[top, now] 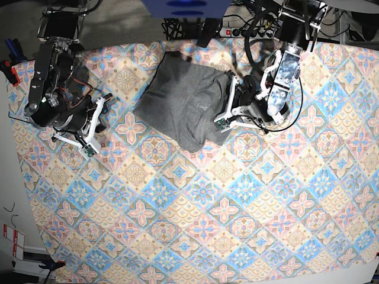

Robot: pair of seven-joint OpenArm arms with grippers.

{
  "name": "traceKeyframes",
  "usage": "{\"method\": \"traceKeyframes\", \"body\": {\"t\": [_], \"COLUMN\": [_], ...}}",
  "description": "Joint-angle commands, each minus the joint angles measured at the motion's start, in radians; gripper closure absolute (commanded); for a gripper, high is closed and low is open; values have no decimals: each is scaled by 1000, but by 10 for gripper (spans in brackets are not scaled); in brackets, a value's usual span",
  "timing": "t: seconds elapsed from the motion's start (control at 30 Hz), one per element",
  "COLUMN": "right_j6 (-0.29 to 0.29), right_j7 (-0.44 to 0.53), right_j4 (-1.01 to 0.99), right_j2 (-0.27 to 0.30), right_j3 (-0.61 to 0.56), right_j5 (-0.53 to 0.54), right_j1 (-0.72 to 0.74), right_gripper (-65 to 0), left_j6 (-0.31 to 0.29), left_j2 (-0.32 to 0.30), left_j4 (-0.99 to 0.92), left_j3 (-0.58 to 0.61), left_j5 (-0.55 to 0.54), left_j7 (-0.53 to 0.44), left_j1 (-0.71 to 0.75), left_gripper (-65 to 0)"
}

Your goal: Fold the T-shirt properly

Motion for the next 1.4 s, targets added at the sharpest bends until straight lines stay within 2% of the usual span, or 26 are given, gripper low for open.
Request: {"method": "traceKeyframes", "body": {"t": [0.0,0.23,0.4,0.7,0.83,1.0,1.1,1.23,1.37], "right_j6": [2,2,2,2,2,2,2,2,2], "right_j7": [14,14,14,14,14,14,14,14,14], "right_j4": [16,16,20,22,22,23,23,23,23], "right_j2": [10,10,10,10,10,10,10,10,10], "right_j3": [4,4,9,12,12,14,47,161,218], "right_j5": [11,11,11,10,10,10,8,8,8], "right_j1": [12,11,-17,-29,-29,-29,-29,-29,-31], "right_gripper": [-2,-2,-2,-2,-2,-2,-2,-2,-2], "left_j6": [1,1,1,1,1,1,1,1,1], "left_j2": [10,142,206,333,363,366,343,225,111], "left_j4": [-26,-277,-457,-836,-914,-900,-805,-465,-142], "left_j3": [2,7,7,8,8,8,4,2,2], "left_j5": [-7,-6,-6,-6,-6,43,62,65,103], "left_j7": [-10,-131,-212,-427,-495,-502,-456,-439,-438], "left_j1": [-42,-197,-301,-480,-537,-563,-530,-356,-172], "left_gripper": [-75,-75,-75,-75,-75,-73,-67,-67,-67]}}
